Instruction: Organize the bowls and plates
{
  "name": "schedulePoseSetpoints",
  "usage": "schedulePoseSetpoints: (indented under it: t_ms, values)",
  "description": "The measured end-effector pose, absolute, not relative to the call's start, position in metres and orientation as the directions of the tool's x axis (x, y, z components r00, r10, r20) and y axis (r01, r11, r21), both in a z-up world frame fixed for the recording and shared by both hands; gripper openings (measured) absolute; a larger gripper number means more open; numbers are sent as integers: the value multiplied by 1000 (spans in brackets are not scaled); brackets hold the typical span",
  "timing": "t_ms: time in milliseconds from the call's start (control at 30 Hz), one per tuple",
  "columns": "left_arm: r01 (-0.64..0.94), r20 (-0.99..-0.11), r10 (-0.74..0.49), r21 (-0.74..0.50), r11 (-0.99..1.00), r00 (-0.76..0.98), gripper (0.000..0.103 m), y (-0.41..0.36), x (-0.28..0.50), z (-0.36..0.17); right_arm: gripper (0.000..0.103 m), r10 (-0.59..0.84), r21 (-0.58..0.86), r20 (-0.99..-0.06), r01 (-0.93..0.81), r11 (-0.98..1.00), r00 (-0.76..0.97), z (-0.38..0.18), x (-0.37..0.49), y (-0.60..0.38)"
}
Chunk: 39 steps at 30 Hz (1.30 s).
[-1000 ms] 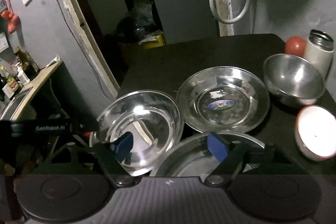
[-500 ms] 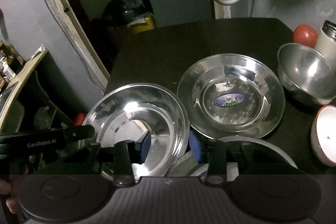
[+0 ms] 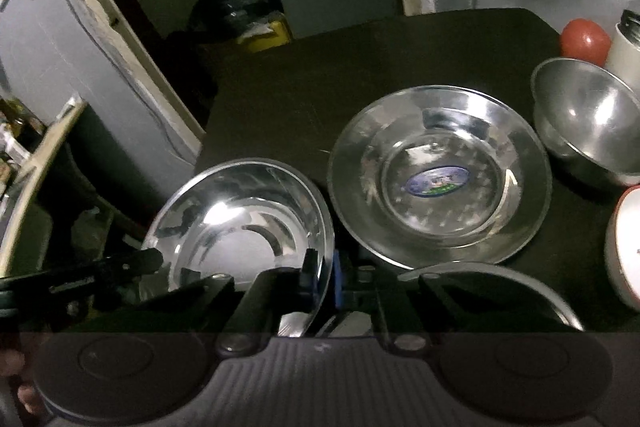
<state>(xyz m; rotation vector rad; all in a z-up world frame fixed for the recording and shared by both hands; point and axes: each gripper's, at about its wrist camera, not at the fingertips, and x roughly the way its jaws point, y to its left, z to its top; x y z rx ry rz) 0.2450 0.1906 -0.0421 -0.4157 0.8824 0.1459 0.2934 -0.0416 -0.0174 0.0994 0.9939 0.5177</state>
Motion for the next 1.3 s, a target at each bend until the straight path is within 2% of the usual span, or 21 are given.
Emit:
schedulePoseSetpoints:
  t_ms: [300, 533, 900, 1300]
  values:
    - [-307, -744, -3, -279, 910, 668, 7, 194, 232, -18, 9, 530, 385, -709, -375, 843, 465, 1, 280, -53]
    - [-232, -720, -54, -292, 928, 692, 7, 162, 236, -1, 9, 508, 396, -686, -319, 861, 521, 17, 266, -101]
    - [-19, -750, -188, -258, 966, 634, 8, 72, 247, -9, 9, 399, 400, -724, -130, 908, 562, 4, 226, -188]
    - [67, -809, -123, -103, 992, 575, 10, 29, 248, -21, 10, 356, 362, -768, -97, 927, 533, -8, 213, -202]
